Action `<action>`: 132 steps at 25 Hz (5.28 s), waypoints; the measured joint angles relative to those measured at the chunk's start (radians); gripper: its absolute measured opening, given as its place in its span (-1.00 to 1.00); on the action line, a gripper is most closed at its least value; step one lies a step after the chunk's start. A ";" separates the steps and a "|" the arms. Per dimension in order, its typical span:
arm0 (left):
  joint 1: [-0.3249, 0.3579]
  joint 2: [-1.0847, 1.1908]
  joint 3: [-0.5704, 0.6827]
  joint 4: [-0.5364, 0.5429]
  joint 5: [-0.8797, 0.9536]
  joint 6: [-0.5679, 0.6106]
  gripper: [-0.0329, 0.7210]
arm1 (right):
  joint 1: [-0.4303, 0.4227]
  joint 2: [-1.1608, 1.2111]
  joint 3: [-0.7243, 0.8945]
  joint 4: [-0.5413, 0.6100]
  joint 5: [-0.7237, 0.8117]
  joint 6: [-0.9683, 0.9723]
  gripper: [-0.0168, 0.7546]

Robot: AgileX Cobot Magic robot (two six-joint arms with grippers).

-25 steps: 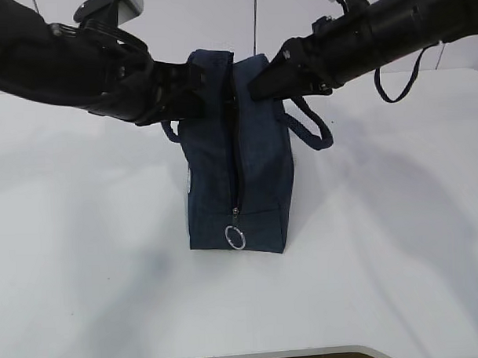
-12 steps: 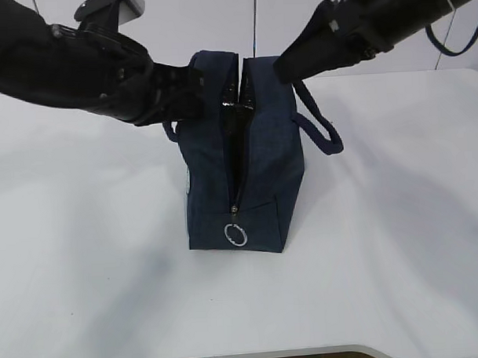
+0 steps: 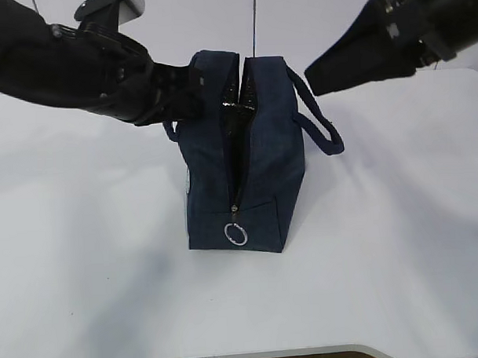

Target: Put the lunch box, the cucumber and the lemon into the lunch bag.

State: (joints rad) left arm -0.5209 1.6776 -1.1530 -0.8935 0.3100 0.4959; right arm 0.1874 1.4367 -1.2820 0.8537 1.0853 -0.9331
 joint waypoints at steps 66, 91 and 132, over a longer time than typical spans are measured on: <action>0.000 0.000 0.000 0.006 0.034 0.000 -0.88 | 0.197 0.535 0.366 0.912 -0.282 -1.487 -0.01; 0.000 0.000 -0.002 0.012 0.051 0.000 -0.88 | 0.198 0.543 0.322 0.910 -0.279 -1.338 -0.30; 0.000 0.000 -0.002 0.024 0.054 0.000 -0.88 | 0.198 0.350 0.313 0.362 -0.383 -0.570 -0.94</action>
State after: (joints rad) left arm -0.5209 1.6776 -1.1548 -0.8700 0.3645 0.4959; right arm 0.3854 1.7867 -0.9695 1.2162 0.7022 -1.5033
